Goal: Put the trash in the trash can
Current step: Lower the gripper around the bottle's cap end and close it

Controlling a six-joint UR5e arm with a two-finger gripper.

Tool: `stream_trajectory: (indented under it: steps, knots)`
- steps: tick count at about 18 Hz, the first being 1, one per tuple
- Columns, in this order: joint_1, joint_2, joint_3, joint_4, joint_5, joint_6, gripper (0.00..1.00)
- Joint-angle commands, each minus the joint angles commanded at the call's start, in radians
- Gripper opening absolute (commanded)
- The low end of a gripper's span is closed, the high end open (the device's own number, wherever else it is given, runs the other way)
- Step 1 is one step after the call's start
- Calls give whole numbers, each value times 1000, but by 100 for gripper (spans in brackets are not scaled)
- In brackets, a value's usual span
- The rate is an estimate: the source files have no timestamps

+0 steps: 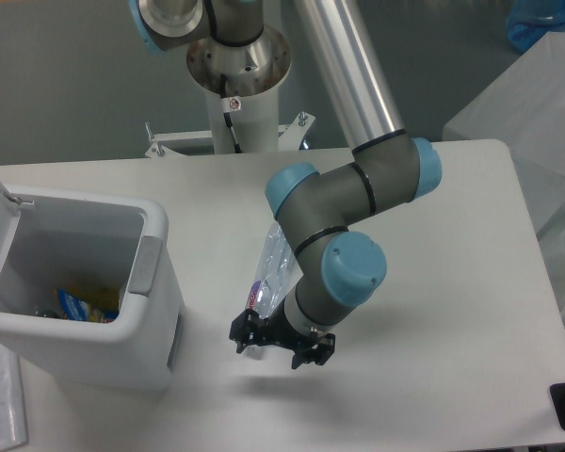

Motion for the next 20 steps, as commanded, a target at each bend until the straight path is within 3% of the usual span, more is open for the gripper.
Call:
stream_trajectory:
  steps: [7, 9, 11, 16, 20]
  knots:
    - [-26, -25, -5, -28, 61, 0, 99]
    - [-35, -34, -12, -28, 67, 0, 94]
    - [-43, -35, -15, -29, 86, -2, 73]
    - [-51, -28, -15, -63, 97, -2, 38]
    - [-51, -20, -11, -91, 97, -2, 19]
